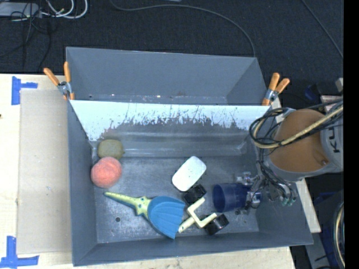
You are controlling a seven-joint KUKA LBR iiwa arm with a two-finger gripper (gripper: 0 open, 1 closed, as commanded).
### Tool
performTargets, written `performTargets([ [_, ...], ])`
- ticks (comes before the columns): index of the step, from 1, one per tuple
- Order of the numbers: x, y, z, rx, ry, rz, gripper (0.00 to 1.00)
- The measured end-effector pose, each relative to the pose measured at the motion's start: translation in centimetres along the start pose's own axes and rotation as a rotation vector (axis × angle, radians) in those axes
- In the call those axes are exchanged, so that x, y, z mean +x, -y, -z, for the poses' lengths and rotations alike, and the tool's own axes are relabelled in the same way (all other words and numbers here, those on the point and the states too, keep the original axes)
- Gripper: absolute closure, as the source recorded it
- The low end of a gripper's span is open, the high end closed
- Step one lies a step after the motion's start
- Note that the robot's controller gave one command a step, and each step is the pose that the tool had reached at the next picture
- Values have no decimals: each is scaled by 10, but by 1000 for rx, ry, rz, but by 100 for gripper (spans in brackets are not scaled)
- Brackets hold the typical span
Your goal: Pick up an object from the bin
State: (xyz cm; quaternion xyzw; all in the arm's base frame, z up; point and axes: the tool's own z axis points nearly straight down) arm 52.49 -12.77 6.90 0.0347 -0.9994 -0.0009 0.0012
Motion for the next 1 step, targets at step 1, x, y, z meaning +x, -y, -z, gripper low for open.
performTargets([
  [1, 0, 0, 0, 0, 0, 0, 100],
])
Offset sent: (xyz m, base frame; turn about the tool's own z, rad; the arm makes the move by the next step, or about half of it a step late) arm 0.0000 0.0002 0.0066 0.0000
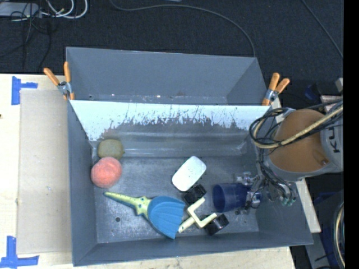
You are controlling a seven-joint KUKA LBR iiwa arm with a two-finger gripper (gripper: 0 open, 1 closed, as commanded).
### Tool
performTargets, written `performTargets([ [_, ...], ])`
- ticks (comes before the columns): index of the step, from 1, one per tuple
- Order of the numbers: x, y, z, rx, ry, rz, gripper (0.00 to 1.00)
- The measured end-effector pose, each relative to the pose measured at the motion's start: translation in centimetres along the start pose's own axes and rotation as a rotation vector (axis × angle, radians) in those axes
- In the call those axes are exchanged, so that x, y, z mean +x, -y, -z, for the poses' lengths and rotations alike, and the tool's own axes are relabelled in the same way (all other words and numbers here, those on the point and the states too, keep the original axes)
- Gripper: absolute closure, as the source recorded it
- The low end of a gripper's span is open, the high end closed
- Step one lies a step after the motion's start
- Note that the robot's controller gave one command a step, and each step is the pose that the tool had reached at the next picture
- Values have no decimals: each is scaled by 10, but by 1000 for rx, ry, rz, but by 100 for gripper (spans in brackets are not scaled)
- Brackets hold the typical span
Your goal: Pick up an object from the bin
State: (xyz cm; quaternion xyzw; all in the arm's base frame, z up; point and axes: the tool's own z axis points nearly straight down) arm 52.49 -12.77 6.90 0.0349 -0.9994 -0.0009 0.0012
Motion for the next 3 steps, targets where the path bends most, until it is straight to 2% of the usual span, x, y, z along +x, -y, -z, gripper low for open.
performTargets([
  [2, 1, -1, 5, -1, -3, 0, 100],
  [3, 2, -1, 17, -3, -8, 1, 100],
])
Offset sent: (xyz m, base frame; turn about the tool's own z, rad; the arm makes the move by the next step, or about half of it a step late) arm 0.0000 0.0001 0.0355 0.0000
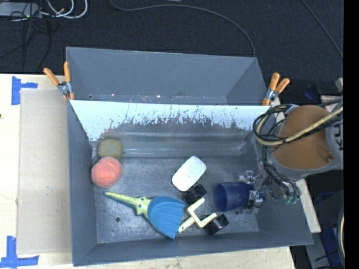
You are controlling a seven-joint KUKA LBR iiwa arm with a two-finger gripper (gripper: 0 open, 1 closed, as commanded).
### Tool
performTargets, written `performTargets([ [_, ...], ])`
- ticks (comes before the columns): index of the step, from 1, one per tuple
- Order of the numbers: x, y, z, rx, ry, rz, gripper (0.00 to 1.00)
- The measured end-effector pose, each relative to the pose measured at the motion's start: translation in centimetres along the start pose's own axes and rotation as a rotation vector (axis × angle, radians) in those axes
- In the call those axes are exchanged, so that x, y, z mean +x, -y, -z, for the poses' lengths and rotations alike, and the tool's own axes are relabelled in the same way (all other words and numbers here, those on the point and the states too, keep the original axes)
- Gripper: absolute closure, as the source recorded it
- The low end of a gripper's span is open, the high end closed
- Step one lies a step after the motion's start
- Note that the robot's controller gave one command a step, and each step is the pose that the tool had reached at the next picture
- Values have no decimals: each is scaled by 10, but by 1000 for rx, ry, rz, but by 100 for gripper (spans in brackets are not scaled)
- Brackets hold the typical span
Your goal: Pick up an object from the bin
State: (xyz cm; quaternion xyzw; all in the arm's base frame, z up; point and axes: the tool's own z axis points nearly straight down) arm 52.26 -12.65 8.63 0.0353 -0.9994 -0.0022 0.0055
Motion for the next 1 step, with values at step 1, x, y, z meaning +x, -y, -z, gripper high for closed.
performTargets([
  [1, -1, 0, 29, 1, 3, 0, 100],
])
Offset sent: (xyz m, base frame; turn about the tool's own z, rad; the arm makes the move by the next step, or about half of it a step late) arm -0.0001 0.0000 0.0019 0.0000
